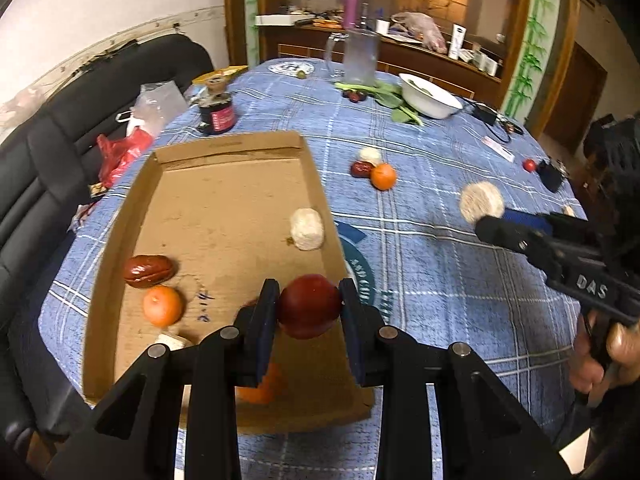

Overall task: Organize fruits
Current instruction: 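Carry the tomato in the left tool and the beige cube in the right tool over the tray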

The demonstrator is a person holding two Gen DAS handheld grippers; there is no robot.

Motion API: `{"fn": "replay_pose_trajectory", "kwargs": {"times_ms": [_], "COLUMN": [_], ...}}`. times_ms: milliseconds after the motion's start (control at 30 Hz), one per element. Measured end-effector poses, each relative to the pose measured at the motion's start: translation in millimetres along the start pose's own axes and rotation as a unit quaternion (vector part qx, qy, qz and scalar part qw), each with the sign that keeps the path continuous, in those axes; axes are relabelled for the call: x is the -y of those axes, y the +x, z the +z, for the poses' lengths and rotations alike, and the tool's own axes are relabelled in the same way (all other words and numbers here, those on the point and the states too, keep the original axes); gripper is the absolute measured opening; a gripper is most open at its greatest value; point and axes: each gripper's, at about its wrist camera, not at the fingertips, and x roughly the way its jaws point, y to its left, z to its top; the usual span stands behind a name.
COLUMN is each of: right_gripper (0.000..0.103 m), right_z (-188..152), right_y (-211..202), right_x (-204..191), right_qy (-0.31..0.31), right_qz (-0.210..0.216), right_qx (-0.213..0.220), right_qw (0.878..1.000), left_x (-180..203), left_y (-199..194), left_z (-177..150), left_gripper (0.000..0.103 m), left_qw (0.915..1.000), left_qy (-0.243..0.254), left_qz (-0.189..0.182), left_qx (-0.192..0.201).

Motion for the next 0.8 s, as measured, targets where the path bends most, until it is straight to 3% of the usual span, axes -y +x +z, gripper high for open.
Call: {"fn": "replay_pose_trajectory", "kwargs": {"times_ms": [800], "right_gripper": [0.030], "right_z": [19.1], "right_y": [41.0], "right_x": [-60.0], "right_qy": [-0.051], "right_qz": [0.043], "right_qx": [-0.022], "right_qw": [0.998], "left_x": [-52.4], "left_y": [16.0], "left_z": [20.0], "left_gripper": [0.028], "left_qw": [0.9964], "left_qy": [-0.072], "left_qz": [0.044], "left_qx": [0.003]}}
